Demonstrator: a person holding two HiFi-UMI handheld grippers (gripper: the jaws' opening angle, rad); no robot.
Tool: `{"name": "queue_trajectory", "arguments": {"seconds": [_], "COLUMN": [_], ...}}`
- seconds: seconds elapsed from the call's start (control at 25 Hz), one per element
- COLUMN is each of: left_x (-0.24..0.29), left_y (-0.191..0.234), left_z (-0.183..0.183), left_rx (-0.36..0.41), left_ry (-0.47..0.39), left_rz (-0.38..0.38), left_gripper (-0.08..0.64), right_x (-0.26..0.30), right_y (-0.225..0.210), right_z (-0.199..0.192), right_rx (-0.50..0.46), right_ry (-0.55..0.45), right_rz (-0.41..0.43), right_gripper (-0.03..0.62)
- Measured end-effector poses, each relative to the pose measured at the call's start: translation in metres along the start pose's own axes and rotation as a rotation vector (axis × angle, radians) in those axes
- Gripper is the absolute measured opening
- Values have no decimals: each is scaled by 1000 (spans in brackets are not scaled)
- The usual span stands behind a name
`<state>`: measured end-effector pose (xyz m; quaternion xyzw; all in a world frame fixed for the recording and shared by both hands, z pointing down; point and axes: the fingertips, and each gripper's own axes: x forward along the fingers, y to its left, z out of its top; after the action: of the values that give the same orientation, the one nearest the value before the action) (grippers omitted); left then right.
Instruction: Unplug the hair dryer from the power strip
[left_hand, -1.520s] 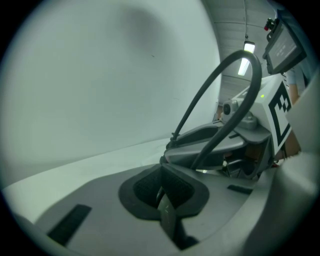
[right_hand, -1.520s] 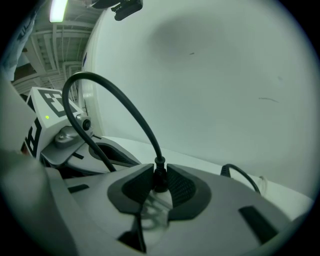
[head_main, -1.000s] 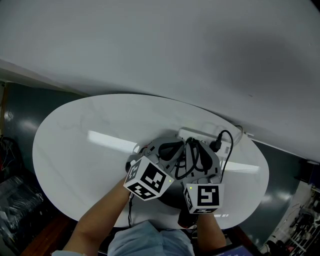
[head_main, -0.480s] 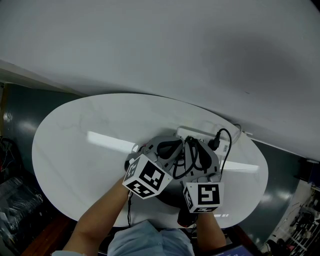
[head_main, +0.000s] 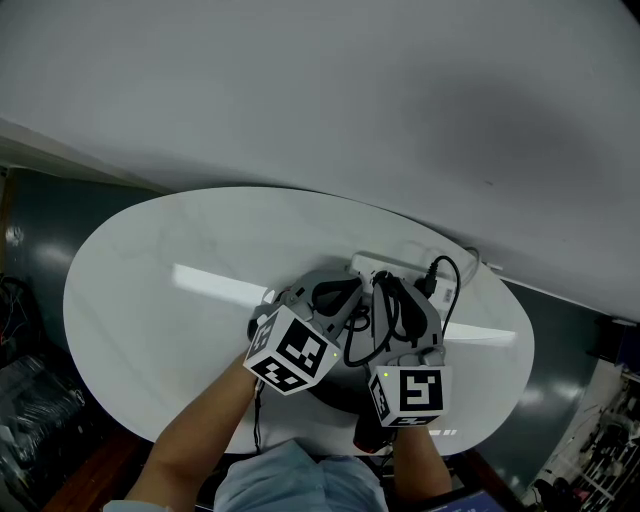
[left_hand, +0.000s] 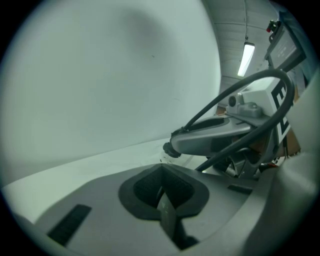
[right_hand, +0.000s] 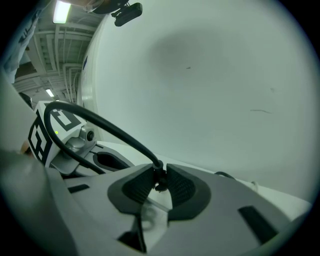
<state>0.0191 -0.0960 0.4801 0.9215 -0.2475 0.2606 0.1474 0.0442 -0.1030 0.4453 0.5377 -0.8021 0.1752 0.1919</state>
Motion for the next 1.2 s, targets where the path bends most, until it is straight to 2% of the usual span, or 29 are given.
{"name": "queue_trajectory", "arguments": {"seconds": [0.4,0.92,1.2], "left_x": [2,2,2], "left_y": [0,1,1], "left_z": [-1,0,-1], "left_rx": [1,4,5], "left_ry": [-1,-3,-3], "left_rz": [-2,-2,-2], "left_gripper": [-2,-2,-2], "right_x": [-10,-14,-13], "right_y": [-6,-4,-5], "right_z": [3,-19,-21], "right_rx": [6,41,53], "right_ry": [-12,47,47], "right_rz": [-24,-30,-31], "right_gripper": [74,78,84]}}
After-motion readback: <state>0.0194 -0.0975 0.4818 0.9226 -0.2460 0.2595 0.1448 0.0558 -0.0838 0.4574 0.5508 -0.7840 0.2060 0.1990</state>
